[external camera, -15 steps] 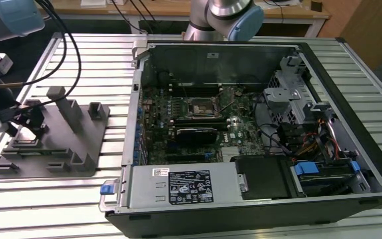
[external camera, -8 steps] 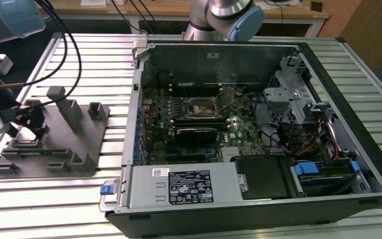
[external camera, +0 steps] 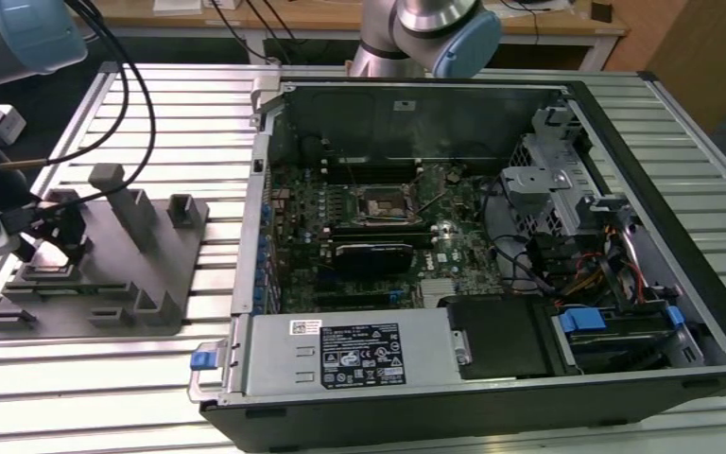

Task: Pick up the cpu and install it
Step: 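Pick up the cpu and move it towards the insertion slot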

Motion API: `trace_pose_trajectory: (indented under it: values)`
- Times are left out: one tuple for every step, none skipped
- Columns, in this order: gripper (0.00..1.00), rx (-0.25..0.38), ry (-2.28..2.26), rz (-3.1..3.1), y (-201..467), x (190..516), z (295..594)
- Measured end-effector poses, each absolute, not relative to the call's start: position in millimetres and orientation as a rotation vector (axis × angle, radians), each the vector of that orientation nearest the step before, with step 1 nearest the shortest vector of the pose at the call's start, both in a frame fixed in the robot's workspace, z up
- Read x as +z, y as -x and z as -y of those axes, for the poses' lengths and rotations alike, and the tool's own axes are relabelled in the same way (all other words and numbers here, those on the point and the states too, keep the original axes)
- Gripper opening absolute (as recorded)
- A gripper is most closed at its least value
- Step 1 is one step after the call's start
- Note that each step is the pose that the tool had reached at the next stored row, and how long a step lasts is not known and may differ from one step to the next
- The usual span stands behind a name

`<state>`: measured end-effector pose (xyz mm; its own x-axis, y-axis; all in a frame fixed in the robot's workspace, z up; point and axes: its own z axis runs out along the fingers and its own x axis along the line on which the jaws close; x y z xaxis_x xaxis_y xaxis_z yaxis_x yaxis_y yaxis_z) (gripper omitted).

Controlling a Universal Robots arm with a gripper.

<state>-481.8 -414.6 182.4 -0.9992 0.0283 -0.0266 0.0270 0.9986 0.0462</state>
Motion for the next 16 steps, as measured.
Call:
trace_pose_trajectory:
  values:
    - [0.65, 0.071, -0.043, -3.113, 481.8, 182.3, 414.6]
    - [0.65, 0.071, -0.043, -3.113, 481.8, 182.1, 414.7]
    - [0.65, 0.071, -0.043, -3.113, 481.8, 182.0, 414.6]
    - [0.65, 0.071, -0.043, -3.113, 481.8, 181.9, 414.6]
    - [0.65, 0.072, -0.043, -3.113, 481.7, 181.7, 414.3]
    - [0.65, 0.072, -0.043, -3.113, 481.8, 181.6, 413.7]
    - [0.65, 0.071, -0.043, -3.113, 481.8, 181.7, 413.1]
    - [0.65, 0.072, -0.042, -3.113, 481.7, 181.6, 412.7]
    - [0.65, 0.072, -0.042, -3.113, 481.7, 181.5, 412.5]
    - [0.65, 0.072, -0.042, -3.113, 481.7, 181.5, 412.6]
    - [0.65, 0.072, -0.042, -3.113, 481.8, 181.5, 412.5]
    - [0.65, 0.072, -0.042, -3.113, 481.8, 181.6, 412.4]
    - [0.65, 0.071, -0.042, -3.113, 481.8, 181.6, 412.4]
    - [0.65, 0.071, -0.042, -3.113, 481.8, 181.6, 412.4]
    - [0.65, 0.071, -0.042, -3.113, 481.8, 181.6, 412.4]
    - [0.65, 0.071, -0.042, -3.113, 481.8, 181.5, 412.3]
